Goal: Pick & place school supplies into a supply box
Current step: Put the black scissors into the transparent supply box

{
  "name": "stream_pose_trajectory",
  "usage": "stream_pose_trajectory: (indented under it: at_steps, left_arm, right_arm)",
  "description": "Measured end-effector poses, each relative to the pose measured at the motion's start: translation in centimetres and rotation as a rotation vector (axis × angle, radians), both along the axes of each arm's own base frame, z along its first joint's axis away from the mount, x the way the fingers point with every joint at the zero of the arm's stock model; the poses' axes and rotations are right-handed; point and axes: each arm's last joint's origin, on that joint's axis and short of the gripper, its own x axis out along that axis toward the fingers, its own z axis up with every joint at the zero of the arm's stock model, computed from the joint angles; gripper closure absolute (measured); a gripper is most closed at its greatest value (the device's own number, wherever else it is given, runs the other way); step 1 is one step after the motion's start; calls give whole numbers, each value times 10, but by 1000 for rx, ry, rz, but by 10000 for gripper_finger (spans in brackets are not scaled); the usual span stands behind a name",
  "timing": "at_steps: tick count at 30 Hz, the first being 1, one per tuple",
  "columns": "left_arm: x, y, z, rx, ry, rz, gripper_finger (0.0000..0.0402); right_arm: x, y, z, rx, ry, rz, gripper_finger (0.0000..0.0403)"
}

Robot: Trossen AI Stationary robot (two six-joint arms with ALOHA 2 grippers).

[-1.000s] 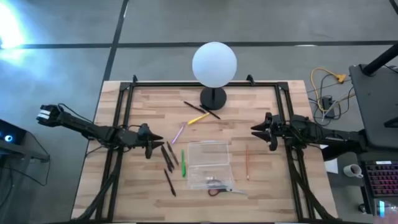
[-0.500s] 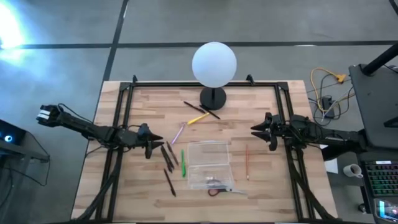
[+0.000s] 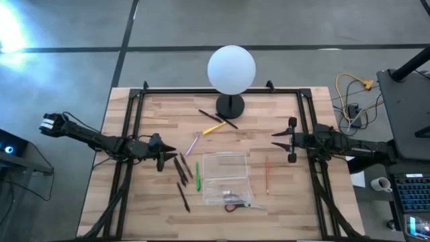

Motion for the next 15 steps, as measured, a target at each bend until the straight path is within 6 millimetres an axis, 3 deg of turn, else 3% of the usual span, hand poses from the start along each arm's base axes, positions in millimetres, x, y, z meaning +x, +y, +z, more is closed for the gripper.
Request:
stream_pose_trajectory:
  at_steps: [4, 8, 10, 15]
  left_arm:
    - [0, 0, 0, 0, -1, 0, 272]
    - [0, 0, 0, 0, -1, 0, 272]
    - [0, 0, 0, 0, -1, 0, 272]
    - [0, 0, 0, 1, 0, 1, 272]
  right_arm:
    - [1, 0, 3, -169, -14, 5, 278]
    - [1, 0, 4, -172, -26, 3, 282]
    - [1, -1, 9, -27, -87, -14, 282]
    - [0, -4, 27, 583, -376, -130, 278]
